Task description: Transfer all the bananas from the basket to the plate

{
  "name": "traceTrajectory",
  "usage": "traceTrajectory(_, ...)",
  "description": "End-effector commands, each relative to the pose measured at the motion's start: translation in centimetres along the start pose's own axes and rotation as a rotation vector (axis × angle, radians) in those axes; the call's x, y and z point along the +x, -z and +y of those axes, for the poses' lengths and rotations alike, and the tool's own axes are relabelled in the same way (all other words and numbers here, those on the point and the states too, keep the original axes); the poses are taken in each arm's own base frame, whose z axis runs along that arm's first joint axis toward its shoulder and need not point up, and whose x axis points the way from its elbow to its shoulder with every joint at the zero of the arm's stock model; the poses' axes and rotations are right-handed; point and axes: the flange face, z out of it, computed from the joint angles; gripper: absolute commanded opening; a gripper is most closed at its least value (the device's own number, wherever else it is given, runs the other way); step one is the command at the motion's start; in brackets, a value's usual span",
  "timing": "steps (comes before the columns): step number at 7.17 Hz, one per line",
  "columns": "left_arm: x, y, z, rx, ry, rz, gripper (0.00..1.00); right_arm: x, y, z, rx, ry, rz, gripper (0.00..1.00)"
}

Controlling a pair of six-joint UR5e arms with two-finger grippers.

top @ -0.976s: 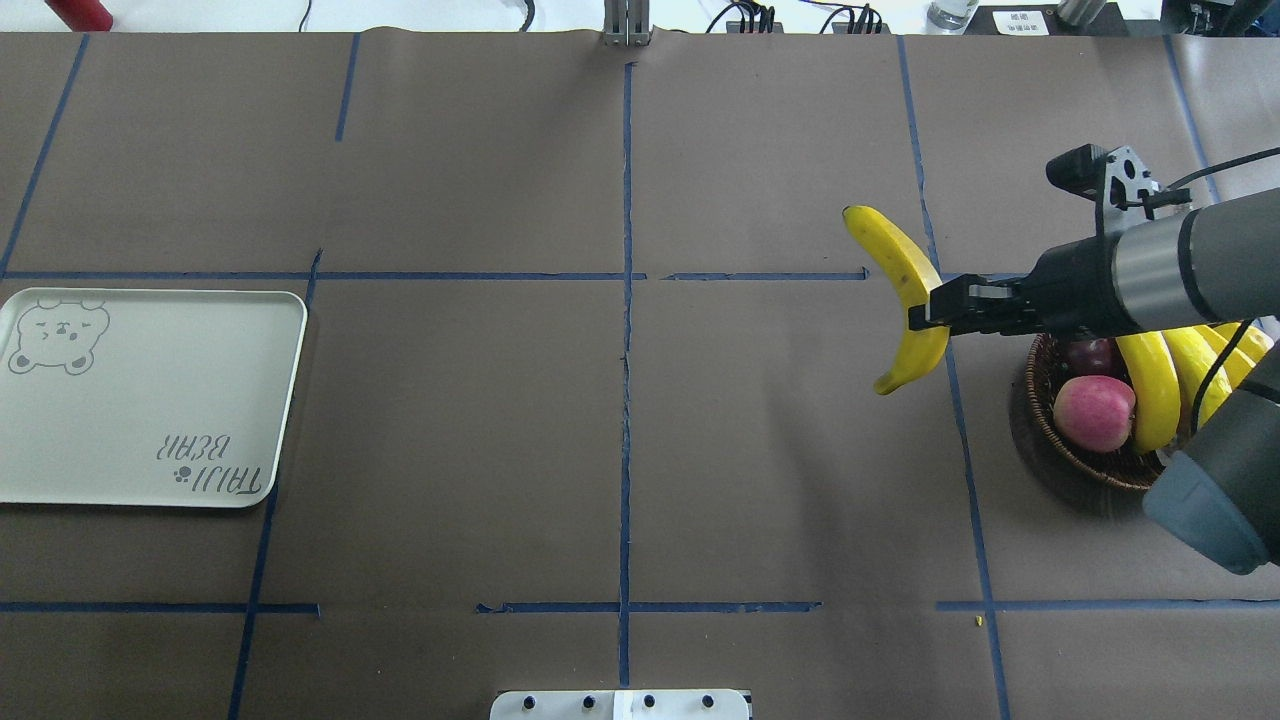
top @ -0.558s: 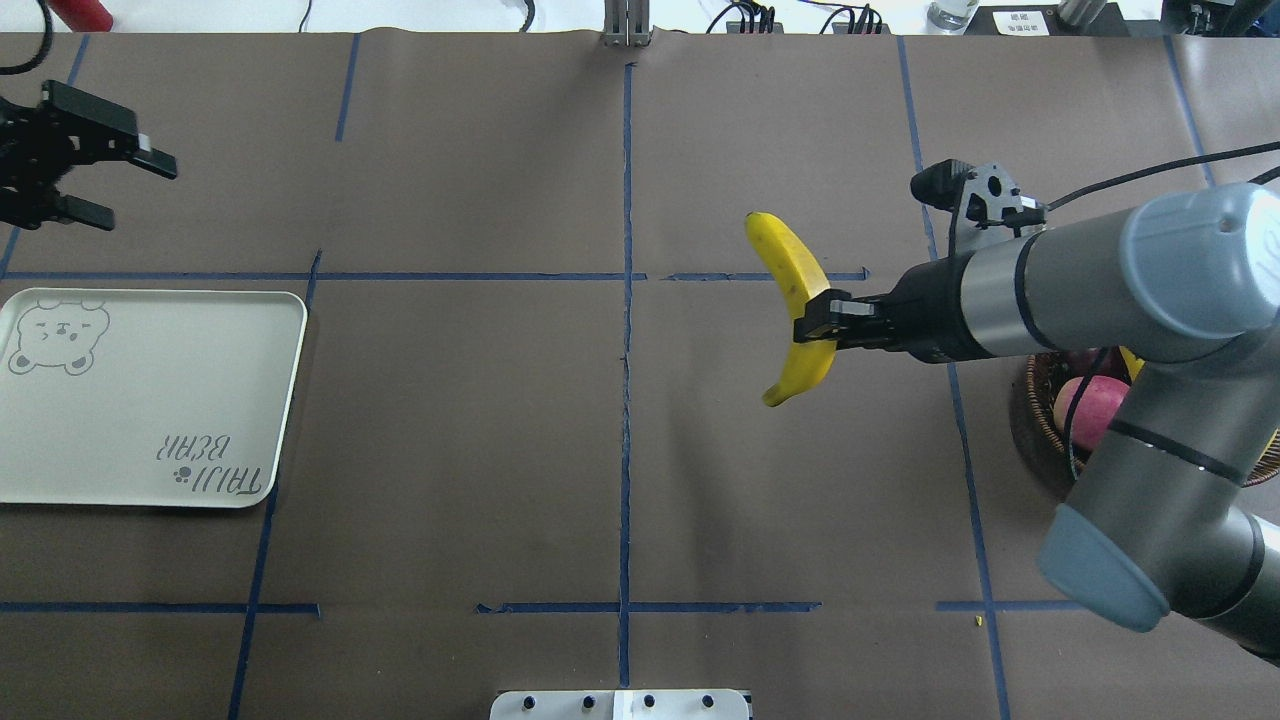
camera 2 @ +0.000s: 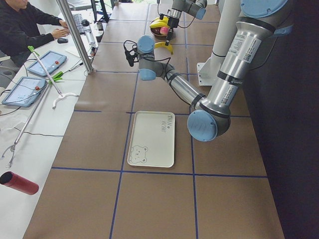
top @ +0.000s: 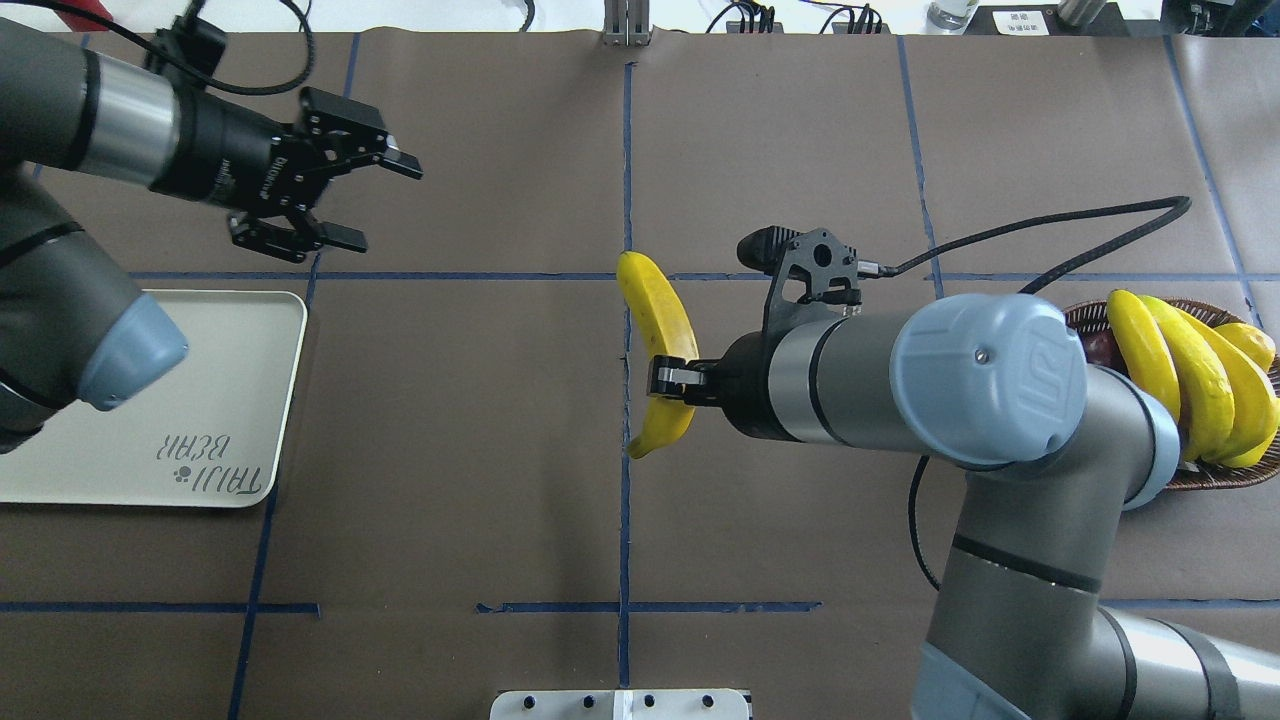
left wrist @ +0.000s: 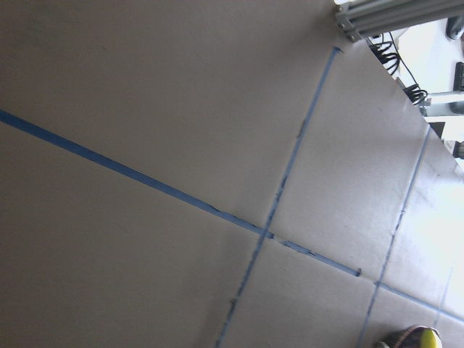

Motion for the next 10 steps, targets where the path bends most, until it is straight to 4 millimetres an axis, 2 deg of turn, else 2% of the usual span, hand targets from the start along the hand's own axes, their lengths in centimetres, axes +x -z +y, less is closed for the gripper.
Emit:
traceTrajectory(1,2.3,-4.3,4.5,-0.018,0.044,0.045,0.99,-1.7,0.7,1.2,0.018,-0.017,-0.040,0.01)
traceTrajectory(2,2.2,-5.1,5.9,-0.047,0.075,0.041,0.99,-2.1,1.2,1.3,0.026,-0.015,-0.053,0.01)
traceTrajectory(4,4.4,-7.8,9.2,-0.104,0.070,0.044,0.99,-2.9,1.5,1.3,0.026,-0.014,-0.068,0.01)
traceTrajectory(5,4.9,-8.1,9.5,-0.106,0.070,0.041,0.99,-3.0,1.2,1.8,0.019,-0.017,-0.068,0.01)
traceTrajectory(7,4.6,-8.7,9.8,-0.114,0.072,0.033,0.99,-3.1,1.4,1.7,0.024,-0.022,-0.072,0.01)
traceTrajectory(10,4.3,-10.0,11.2,-0.105,0.074,0.037,0.93,-3.5,1.7,1.7,0.025,-0.022,-0.081,0.02)
